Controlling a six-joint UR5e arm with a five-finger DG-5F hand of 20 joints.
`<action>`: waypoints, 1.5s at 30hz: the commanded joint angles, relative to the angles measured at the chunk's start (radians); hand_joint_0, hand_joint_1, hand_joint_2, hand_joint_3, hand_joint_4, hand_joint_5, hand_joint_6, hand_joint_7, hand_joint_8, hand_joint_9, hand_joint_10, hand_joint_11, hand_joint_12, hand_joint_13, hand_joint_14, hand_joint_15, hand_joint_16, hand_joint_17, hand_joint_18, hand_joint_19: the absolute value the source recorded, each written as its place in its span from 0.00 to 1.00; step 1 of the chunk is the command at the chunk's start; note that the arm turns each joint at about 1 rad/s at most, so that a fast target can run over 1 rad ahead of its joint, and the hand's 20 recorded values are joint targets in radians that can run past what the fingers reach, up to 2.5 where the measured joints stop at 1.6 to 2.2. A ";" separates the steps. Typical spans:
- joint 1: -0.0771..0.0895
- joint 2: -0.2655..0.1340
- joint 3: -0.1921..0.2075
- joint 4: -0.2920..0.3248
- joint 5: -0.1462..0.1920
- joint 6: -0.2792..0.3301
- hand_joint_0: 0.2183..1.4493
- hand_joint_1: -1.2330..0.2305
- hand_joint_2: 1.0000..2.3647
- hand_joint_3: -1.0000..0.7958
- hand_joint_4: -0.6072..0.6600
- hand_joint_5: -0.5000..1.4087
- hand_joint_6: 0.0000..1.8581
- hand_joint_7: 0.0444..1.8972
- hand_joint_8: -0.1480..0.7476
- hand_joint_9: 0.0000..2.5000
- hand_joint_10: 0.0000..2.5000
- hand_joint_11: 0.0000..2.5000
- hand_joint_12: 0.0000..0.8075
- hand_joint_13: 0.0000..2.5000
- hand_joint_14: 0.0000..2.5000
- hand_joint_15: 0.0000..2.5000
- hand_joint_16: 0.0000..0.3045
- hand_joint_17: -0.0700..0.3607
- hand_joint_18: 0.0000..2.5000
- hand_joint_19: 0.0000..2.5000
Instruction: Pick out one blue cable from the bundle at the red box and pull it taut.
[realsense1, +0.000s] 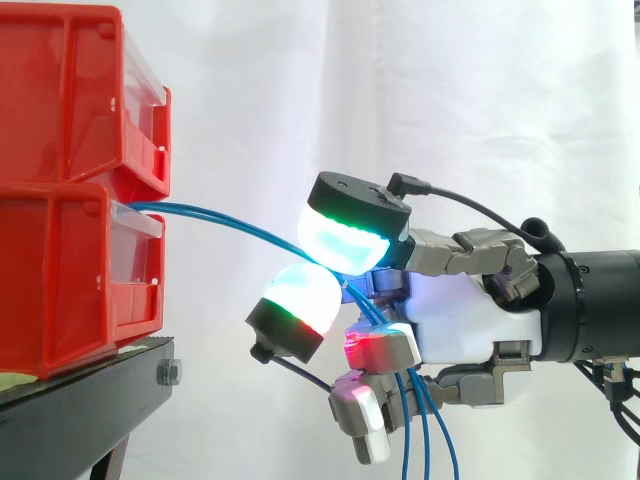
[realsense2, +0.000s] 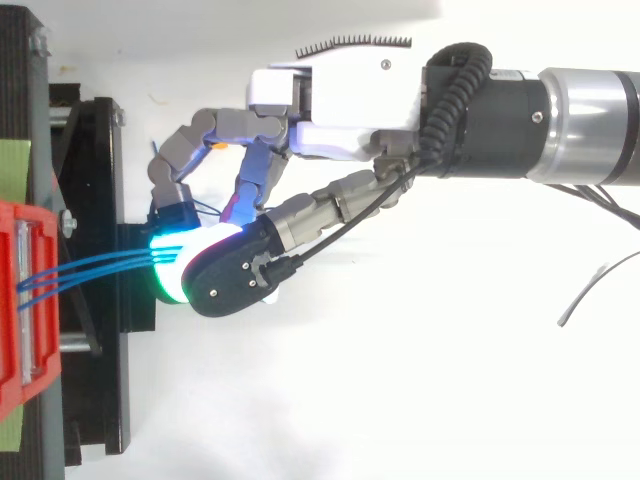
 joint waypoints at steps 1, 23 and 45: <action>0.000 0.000 0.000 0.001 0.000 0.000 0.41 0.25 0.00 0.32 0.45 0.20 0.50 0.61 0.44 0.50 0.01 0.35 0.38 0.40 0.01 0.28 0.15 0.40 0.33 0.27; 0.000 0.000 0.000 -0.001 0.000 0.000 0.31 0.60 0.00 0.28 0.48 0.19 0.49 0.44 0.46 0.50 0.01 0.35 0.39 0.41 0.01 0.29 0.15 0.41 0.32 0.31; 0.000 0.000 0.000 -0.001 0.000 0.000 0.22 0.50 0.00 0.28 0.53 0.18 0.48 0.41 0.45 0.47 0.01 0.35 0.43 0.40 0.01 0.29 0.18 0.45 0.31 0.30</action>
